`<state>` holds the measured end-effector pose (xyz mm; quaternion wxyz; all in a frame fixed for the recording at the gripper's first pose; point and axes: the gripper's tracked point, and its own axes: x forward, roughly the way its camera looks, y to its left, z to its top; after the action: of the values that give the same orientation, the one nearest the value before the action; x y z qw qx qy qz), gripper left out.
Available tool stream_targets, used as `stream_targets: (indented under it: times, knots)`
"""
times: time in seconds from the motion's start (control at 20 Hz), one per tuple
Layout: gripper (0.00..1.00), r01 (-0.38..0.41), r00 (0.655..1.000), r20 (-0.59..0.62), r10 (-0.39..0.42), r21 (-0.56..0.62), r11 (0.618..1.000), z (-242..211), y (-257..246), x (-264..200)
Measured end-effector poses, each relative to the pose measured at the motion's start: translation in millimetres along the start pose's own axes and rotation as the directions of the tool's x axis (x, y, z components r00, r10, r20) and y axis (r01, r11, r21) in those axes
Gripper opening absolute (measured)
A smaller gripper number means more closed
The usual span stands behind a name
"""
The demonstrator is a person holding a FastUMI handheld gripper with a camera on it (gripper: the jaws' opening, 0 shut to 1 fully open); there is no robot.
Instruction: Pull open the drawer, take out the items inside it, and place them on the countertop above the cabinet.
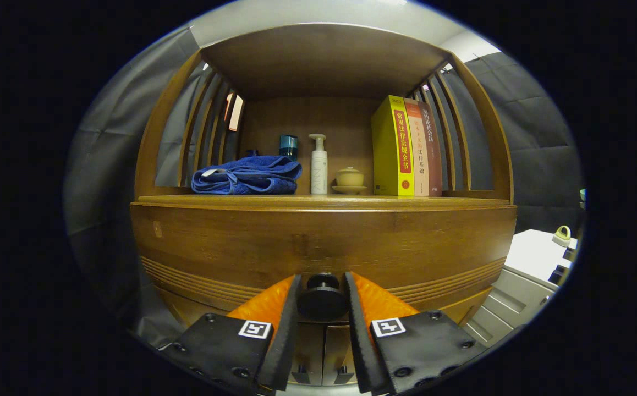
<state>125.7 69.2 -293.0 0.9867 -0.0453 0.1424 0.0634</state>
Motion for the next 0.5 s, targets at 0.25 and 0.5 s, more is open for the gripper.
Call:
stream_targets:
  times: [0.25,0.5]
  knots:
    - [0.43,-0.01,1.0,0.023,0.01,0.01,1.0,10.8,-1.4,15.8]
    - [0.37,0.005,0.999,0.045,-0.006,0.027,1.0,17.4,-2.1,-1.8]
